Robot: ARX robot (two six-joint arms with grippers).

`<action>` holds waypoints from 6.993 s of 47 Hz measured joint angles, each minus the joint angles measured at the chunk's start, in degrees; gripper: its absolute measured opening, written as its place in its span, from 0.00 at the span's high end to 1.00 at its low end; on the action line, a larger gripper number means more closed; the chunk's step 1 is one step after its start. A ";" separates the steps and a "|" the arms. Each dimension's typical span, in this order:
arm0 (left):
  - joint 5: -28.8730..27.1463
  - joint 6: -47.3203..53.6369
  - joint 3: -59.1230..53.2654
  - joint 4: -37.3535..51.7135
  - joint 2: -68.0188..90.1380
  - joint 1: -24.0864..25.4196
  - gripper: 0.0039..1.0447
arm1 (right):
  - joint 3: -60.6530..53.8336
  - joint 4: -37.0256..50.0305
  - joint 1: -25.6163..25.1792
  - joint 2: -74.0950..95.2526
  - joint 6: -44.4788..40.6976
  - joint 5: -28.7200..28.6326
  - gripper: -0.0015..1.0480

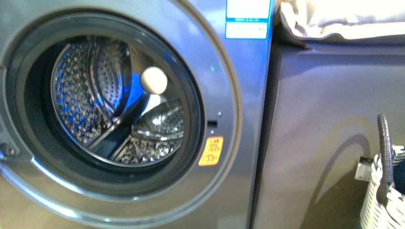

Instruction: Put clothes into washing machine

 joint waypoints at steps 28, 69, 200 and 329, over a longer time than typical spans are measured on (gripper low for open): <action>0.00 0.00 0.00 0.00 0.00 0.00 0.06 | 38.71 -4.17 30.77 -3.67 1.90 1.68 0.87; 0.00 0.00 0.00 0.00 0.00 0.00 0.06 | 44.39 0.70 62.05 9.60 1.44 3.15 0.87; 72.00 -41.55 59.49 77.07 81.88 0.00 0.06 | 43.91 1.05 61.70 9.22 1.90 3.69 0.88; 10.67 -18.18 42.49 64.59 79.82 -4.52 0.77 | 43.78 1.53 61.55 8.46 1.90 4.09 0.07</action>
